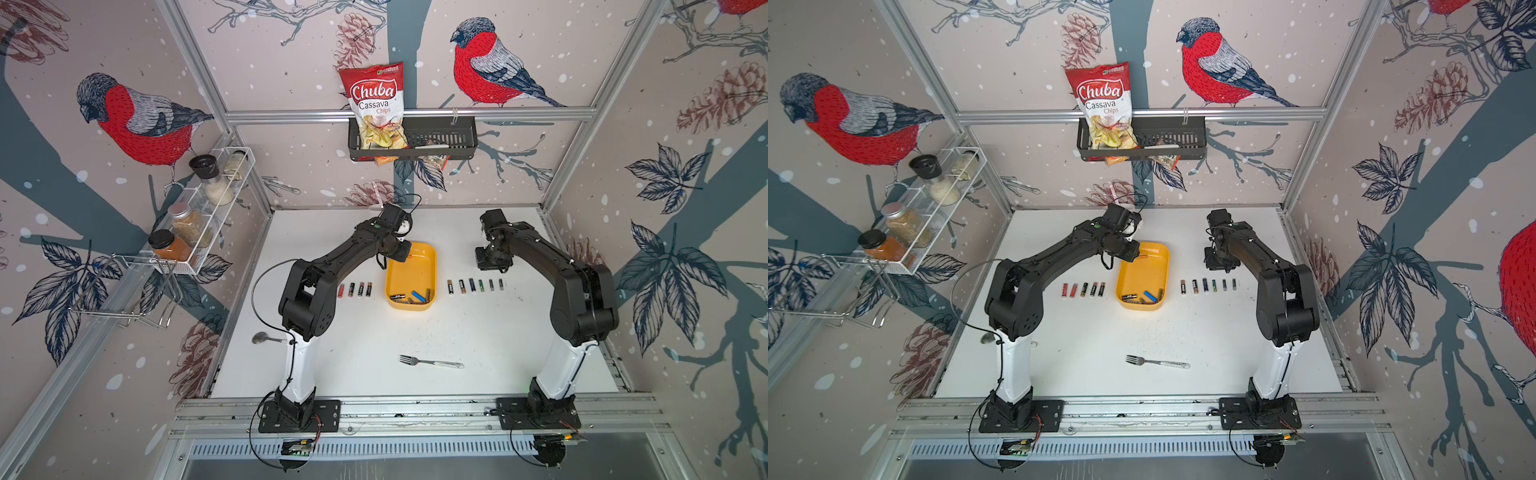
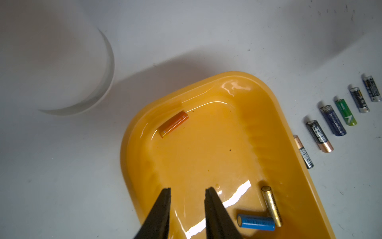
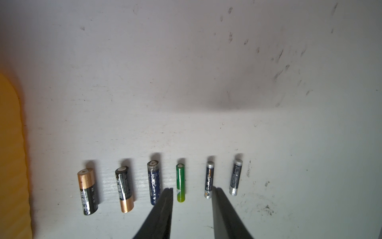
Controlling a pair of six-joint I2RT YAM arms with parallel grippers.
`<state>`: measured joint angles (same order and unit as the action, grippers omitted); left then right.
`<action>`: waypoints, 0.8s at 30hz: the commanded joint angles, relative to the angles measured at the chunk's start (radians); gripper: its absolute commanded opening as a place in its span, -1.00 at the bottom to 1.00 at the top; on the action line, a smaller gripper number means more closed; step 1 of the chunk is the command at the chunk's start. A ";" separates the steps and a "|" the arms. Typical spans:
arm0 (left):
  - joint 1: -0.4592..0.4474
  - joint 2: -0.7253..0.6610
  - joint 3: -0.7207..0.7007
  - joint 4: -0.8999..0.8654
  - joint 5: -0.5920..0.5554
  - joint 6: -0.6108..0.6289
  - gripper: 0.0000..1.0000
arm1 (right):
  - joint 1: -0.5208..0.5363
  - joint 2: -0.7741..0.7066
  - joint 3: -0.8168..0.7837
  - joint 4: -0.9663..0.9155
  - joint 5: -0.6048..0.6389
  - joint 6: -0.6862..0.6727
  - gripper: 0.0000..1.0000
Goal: Take the batteries out of the storage box
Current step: Pick up the battery from the storage box.
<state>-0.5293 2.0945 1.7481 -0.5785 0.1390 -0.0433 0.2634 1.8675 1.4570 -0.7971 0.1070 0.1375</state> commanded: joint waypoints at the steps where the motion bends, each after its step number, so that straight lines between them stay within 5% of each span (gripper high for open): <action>1: -0.007 0.038 0.034 0.017 0.032 0.036 -0.34 | -0.002 0.008 0.019 -0.030 0.008 0.009 -0.24; 24: -0.007 0.226 0.141 0.112 -0.051 0.129 -0.35 | -0.009 0.033 0.068 -0.077 0.026 0.005 -0.24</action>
<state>-0.5331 2.3112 1.8755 -0.4854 0.0933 0.0612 0.2546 1.8984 1.5181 -0.8490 0.1223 0.1368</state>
